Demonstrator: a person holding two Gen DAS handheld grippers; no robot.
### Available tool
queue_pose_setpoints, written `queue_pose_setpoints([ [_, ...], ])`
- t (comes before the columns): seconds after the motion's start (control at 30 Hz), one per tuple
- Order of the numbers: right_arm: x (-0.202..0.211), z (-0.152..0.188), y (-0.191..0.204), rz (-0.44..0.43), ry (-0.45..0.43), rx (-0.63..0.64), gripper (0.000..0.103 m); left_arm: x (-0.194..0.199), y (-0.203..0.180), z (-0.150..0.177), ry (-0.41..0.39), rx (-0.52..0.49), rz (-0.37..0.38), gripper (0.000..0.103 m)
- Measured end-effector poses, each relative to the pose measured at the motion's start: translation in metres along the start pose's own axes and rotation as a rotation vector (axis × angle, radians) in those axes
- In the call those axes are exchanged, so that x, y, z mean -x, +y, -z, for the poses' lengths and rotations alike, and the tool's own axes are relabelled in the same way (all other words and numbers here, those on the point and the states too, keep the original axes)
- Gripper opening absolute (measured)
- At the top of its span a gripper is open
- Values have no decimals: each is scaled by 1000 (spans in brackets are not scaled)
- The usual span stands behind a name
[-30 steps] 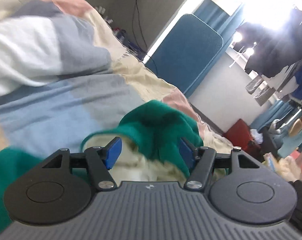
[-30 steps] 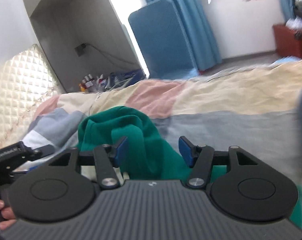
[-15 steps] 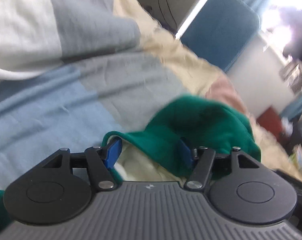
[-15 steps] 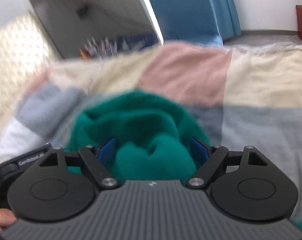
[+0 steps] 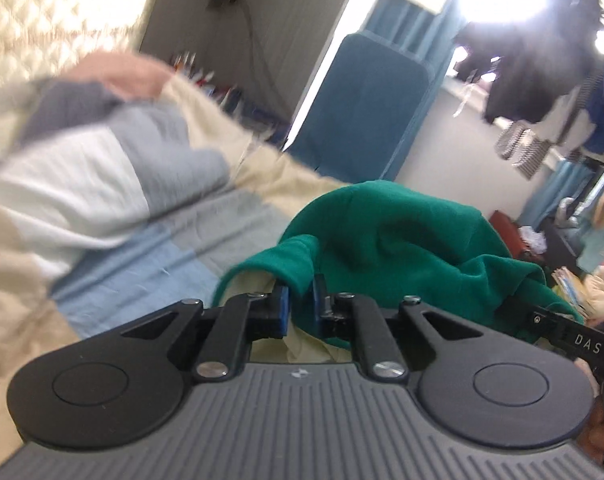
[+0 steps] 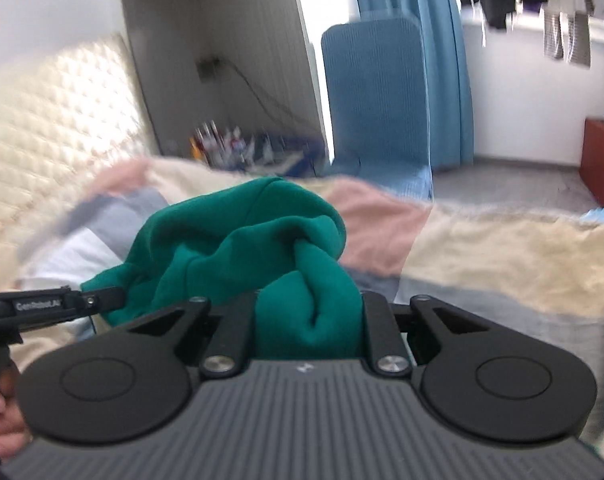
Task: Fold large clothes
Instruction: 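Grasp the sweatshirt hem with both grippers and lift it, then fold the hem up toward the hood with both grippers and lower it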
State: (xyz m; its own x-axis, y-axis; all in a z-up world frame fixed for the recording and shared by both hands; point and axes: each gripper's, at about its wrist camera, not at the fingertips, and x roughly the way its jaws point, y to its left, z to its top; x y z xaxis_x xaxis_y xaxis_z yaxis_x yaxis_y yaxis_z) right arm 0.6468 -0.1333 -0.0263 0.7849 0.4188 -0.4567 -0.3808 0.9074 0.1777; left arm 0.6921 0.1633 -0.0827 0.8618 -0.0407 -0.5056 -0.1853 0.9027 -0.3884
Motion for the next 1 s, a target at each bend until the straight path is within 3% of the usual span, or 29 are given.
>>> queue_pose_setpoints([
  [0.27, 145, 31, 23, -55, -140, 63, 17, 166, -35, 27, -87, -95, 90, 12],
  [0.47, 216, 89, 33, -63, -131, 37, 17, 254, -38, 95, -81, -76, 121, 12],
  [0.6, 239, 137, 38, -48, -78, 64, 18, 281, -32, 161, -27, -51, 122, 12],
  [0.8, 251, 198, 38, -56, 16, 50, 20, 279, -12, 246, 61, -8, 106, 12],
  [1.0, 260, 232, 40, -45, 62, 57, 21, 272, 2, 286, 78, 32, 100, 15],
])
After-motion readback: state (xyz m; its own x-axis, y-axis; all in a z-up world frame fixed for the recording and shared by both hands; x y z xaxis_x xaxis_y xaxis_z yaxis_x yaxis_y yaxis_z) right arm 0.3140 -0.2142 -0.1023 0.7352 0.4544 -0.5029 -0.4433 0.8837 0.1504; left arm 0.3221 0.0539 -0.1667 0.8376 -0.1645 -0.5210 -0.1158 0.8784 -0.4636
